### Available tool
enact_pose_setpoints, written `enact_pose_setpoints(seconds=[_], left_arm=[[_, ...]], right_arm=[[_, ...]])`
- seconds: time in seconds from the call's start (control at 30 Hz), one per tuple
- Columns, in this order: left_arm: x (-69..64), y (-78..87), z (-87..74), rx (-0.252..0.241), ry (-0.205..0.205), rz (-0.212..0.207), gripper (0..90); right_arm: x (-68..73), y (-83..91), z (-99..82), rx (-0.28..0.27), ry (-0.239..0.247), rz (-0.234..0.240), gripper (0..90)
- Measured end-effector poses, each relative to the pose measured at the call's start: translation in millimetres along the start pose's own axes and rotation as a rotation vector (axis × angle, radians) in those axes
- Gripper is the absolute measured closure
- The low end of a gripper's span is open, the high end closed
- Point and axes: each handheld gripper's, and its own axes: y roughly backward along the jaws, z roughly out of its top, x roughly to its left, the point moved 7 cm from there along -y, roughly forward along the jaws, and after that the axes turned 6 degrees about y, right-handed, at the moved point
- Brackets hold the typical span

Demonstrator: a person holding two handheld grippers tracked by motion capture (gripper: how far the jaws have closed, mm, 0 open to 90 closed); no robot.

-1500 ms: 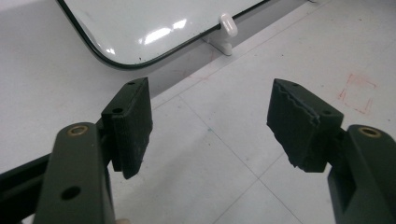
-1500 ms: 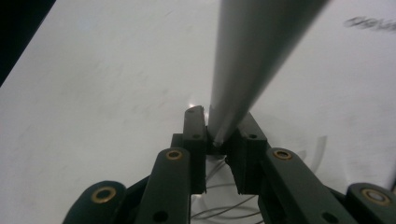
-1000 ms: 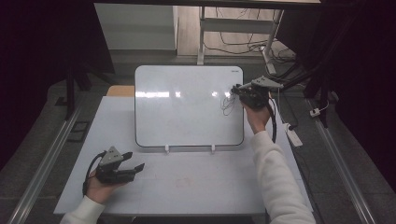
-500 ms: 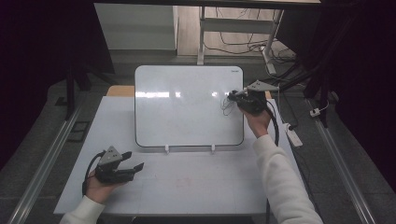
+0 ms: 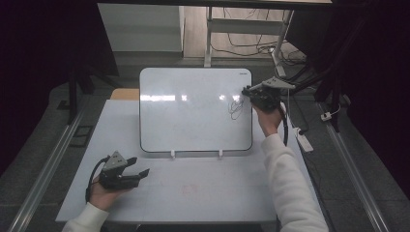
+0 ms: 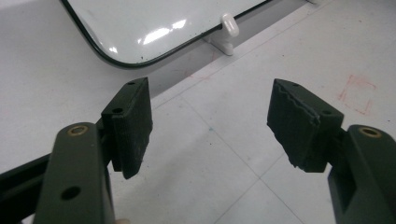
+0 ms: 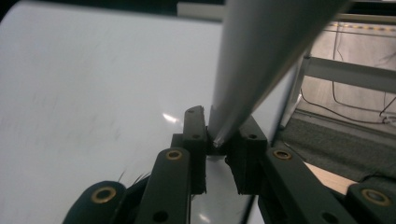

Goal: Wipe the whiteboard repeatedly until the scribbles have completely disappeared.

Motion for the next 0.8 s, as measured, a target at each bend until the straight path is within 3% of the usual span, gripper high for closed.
enact_pose_setpoints(seconds=[0.07, 0.2, 0.23, 0.27, 0.3, 0.37, 0.4, 0.47, 0.53, 0.6, 0.67, 0.7, 0.73, 0.77, 0.8], left_arm=[[-0.2, 1.5, 0.7, -0.006, 0.0, -0.001, 32.0], [2.1, 0.7, 0.4, -0.005, 0.008, 0.0, 32.0], [2.1, 0.7, 0.4, -0.005, 0.008, 0.0, 31.9], [1.4, 0.5, 0.3, -0.003, 0.007, -0.001, 31.9], [1.4, 0.5, 0.3, -0.003, 0.007, -0.001, 31.9], [-0.1, 0.7, 0.4, -0.003, 0.002, 0.0, 31.9], [-0.7, 1.2, 0.8, -0.006, -0.001, -0.002, 32.0], [-0.1, 1.1, 1.1, -0.007, 0.002, -0.002, 32.0], [0.6, 0.6, 1.0, -0.006, 0.005, -0.002, 32.0], [1.8, -0.3, 0.6, -0.002, 0.008, 0.0, 31.9], [1.5, -0.6, 0.4, 0.0, 0.008, 0.0, 31.9], [0.6, -0.5, 0.6, -0.001, 0.006, -0.001, 31.9], [0.6, -0.5, 0.6, -0.001, 0.006, -0.001, 31.9], [0.1, -0.4, 0.8, -0.002, 0.005, -0.002, 31.9], [-0.1, -0.1, 0.8, -0.002, 0.004, -0.001, 31.9]], right_arm=[[5.7, -2.4, -1.4, 0.005, 0.013, 0.002, 77.9], [48.0, -8.0, -16.7, 0.054, 0.091, 0.133, 78.0], [48.0, -8.0, -16.7, 0.054, 0.091, 0.133, 78.0], [50.5, -6.7, -18.5, 0.062, 0.13, 0.131, 77.9], [46.1, -5.9, -16.6, 0.054, 0.117, 0.12, 77.9], [24.1, -1.5, -9.9, 0.026, 0.061, 0.033, 77.9], [17.9, -0.2, -8.4, 0.02, 0.04, 0.022, 77.9], [22.3, -0.2, -10.1, 0.02, 0.027, 0.035, 77.9], [43.1, -3.7, -18.1, 0.053, 0.066, 0.113, 77.9], [57.6, -4.3, -24.1, 0.075, 0.131, 0.137, 78.0], [56.7, -3.8, -23.5, 0.075, 0.135, 0.135, 78.0], [43.9, -2.7, -18.5, 0.045, 0.086, 0.091, 77.9], [43.9, -2.7, -18.5, 0.045, 0.086, 0.091, 77.9], [37.5, -3.8, -15.4, 0.023, 0.036, 0.081, 77.9], [40.5, -5.0, -15.7, 0.027, 0.043, 0.087, 77.9]])
